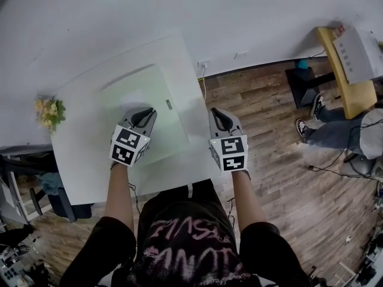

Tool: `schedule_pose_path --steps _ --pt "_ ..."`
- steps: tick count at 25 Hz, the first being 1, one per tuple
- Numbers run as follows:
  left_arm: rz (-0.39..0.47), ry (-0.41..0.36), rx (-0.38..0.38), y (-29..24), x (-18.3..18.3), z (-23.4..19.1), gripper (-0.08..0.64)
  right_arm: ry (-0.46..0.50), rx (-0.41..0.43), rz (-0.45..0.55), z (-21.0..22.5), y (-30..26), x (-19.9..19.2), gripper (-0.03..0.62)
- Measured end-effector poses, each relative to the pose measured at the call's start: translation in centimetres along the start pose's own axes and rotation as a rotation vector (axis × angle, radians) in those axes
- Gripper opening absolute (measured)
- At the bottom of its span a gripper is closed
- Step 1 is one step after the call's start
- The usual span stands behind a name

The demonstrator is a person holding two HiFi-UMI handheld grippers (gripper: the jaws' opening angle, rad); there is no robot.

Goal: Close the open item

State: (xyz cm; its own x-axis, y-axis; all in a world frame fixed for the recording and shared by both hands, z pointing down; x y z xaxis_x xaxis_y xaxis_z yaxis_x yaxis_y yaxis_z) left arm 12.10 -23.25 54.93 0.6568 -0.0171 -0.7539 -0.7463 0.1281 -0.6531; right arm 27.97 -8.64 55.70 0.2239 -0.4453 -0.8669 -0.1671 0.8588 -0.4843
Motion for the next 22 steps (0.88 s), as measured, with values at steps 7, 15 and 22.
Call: schedule_pose_path --steps 7,15,22 --pt "0.08 0.073 0.117 5.0 -1.7 -2.1 0.026 0.033 0.034 0.016 -3.0 -0.8 2.0 0.026" --pt "0.153 0.138 0.254 10.8 -3.9 -4.9 0.026 0.082 0.085 0.047 -7.8 -2.0 4.3 0.026" --pt "0.221 0.19 0.327 14.9 -4.8 -6.3 0.025 0.125 0.122 0.069 -11.1 -2.4 6.3 0.026"
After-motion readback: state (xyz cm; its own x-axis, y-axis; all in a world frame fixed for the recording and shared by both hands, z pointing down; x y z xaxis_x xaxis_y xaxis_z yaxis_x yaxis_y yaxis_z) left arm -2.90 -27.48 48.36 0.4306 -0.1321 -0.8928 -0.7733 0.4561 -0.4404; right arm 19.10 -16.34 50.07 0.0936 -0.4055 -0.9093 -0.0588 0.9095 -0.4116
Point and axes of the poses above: the fingertips, and each gripper's own axes: y backward along the fingers, z to its right, x out of its top, the point moved 4 cm from there along y, backward along the fingers, and after that the axes turned 3 degrees about -y, right-handed, at the moved point
